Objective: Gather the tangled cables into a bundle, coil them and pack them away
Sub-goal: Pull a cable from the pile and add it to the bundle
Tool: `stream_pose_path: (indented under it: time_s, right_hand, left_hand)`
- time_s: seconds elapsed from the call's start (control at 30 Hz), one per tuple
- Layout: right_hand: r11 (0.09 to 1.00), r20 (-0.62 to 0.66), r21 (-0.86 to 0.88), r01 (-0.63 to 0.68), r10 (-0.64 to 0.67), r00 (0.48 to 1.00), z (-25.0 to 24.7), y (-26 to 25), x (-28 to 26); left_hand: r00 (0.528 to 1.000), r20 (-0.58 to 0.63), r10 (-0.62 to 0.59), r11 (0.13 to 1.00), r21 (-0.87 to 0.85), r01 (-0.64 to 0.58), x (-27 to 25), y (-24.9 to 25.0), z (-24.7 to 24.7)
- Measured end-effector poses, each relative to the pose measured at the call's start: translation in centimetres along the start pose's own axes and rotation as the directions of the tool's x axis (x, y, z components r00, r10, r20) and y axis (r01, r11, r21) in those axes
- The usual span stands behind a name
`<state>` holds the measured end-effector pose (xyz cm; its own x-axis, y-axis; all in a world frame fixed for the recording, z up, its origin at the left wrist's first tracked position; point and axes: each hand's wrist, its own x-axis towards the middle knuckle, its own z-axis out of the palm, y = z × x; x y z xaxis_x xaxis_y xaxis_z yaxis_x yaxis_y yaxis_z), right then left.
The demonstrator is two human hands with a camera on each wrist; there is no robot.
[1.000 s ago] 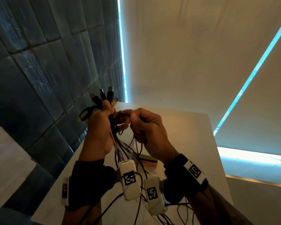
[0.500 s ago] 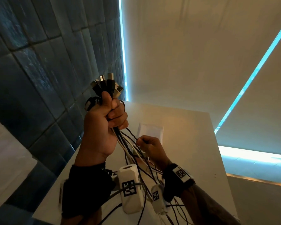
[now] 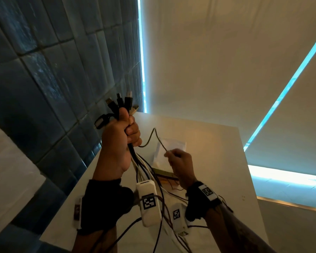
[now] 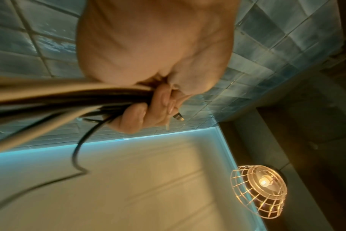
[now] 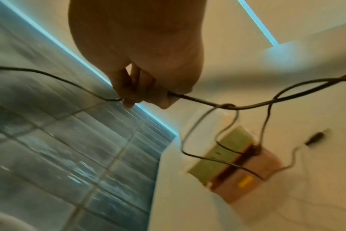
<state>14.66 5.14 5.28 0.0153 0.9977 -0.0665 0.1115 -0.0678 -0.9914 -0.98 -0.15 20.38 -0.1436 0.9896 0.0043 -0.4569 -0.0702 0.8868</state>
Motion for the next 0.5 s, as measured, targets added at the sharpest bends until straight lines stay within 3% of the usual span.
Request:
stream_pose_path:
  time_s: [0.13,0.3,0.4,0.5]
  right_hand:
    - [0.948,0.150,0.308,0.080,-0.131,0.980,0.1,-5.1,-0.7]
    - [0.913,0.375,0.399,0.080,-0.242,0.895,1.2,-8.1,-2.3]
    - [0.901,0.496,0.432,-0.041,-0.199,0.845,1.6,-8.2,-2.7]
    - [0.836,0.598,0.481,-0.265,-0.092,0.796,1.7,-7.8,-2.7]
  left_hand:
    - [0.991,-0.129,-0.037,0.997,0.062,0.045,0.7,-1.9,-0.3]
    - [0.972,-0.222,0.077,0.985,0.165,-0.041,0.8,-2.4,0.6]
    - [0.977,-0.181,0.112,0.982,0.171,-0.081,0.5,-2.0,1.0]
    - [0.997,-0.044,0.064,0.996,0.072,-0.061,0.0,-1.7,1.3]
